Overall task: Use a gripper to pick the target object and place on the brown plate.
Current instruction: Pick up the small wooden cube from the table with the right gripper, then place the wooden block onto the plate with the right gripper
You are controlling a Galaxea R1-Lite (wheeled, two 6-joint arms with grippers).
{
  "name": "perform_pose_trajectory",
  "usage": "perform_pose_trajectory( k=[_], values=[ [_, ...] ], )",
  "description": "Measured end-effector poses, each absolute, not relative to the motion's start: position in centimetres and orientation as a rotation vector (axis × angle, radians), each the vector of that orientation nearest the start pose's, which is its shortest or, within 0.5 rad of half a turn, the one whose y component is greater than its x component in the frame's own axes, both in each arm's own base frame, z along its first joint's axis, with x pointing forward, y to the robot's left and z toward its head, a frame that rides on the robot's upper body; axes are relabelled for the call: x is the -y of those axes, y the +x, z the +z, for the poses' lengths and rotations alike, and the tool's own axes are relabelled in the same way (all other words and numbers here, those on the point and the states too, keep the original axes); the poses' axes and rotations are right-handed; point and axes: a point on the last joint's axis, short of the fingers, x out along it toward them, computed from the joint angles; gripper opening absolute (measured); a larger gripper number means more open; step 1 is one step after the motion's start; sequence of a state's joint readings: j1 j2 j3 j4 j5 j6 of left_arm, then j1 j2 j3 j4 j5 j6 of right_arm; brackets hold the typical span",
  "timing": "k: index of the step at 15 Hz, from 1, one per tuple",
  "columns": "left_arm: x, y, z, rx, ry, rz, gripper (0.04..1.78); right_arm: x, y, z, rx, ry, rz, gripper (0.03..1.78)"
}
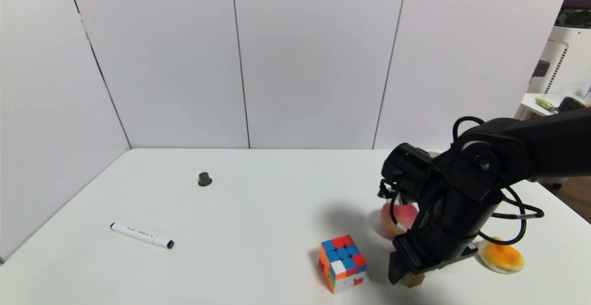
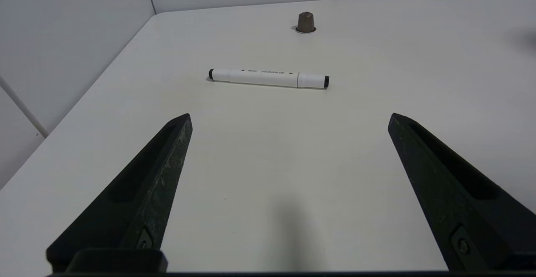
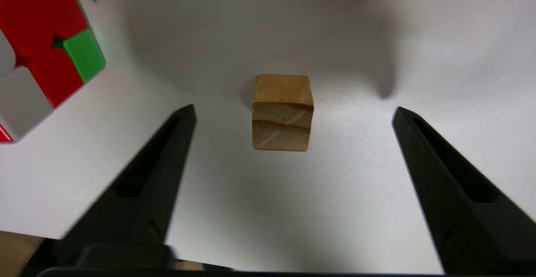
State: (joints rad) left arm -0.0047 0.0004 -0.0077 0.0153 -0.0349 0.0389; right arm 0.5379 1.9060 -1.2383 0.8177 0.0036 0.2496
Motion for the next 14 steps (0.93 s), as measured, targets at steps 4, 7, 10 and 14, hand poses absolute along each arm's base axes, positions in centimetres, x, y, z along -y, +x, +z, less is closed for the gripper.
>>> perform_pose_trajectory(
  k=[4,7,10,14],
  values=[
    [0.1,-2.3,7.6,-0.007,0.039,-0.04,1.69,-14.9,25.1,13.1,-1.481,-0.204,0.245,0.94],
    [0.1,-2.3,7.6,-0.008,0.038,-0.04,1.69,-14.9,25.1,13.1,-1.479,-0.204,0.24,0.31],
    [0.1,-2.3,7.6,-0.008,0.039,-0.04,1.69,-14.8,25.2,13.1,-1.48,-0.203,0.238,0.34],
    [0.1,-2.3,7.6,-0.007,0.039,-0.04,1.69,-13.9,25.8,14.6,-1.41,-0.197,0.199,0.34]
  ],
)
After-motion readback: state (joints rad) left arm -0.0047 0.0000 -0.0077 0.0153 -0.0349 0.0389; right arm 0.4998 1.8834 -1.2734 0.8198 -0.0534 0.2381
